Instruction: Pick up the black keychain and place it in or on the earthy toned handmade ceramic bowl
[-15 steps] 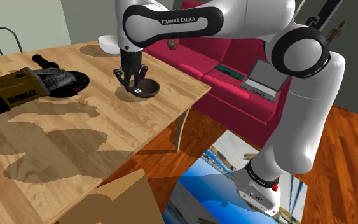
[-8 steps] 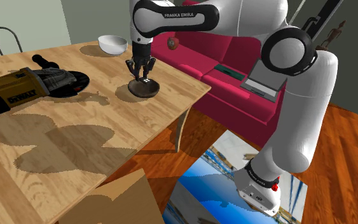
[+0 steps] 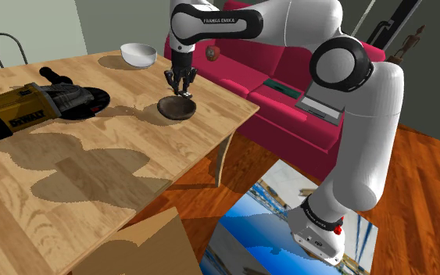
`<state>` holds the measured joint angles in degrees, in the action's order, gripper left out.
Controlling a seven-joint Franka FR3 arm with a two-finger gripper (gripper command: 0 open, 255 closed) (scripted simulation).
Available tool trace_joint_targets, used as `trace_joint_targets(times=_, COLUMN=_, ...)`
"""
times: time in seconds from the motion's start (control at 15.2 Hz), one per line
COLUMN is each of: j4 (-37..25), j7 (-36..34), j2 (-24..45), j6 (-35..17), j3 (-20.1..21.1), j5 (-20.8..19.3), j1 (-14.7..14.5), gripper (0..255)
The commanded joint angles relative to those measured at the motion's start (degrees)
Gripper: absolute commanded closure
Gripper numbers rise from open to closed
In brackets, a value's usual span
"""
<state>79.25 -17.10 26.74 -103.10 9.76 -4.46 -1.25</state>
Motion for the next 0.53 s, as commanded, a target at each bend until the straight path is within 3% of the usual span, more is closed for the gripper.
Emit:
trace_joint_targets(times=0.0, j4=1.32, j7=0.00, j2=0.17, j6=-1.51, j3=-0.03, j5=-0.04, j1=0.06, gripper=255)
trace_joint_targets(times=0.46, j4=5.16, j7=-0.18, j2=1.21, j6=-6.37, j3=-0.16, j5=-0.27, j1=0.14, gripper=255)
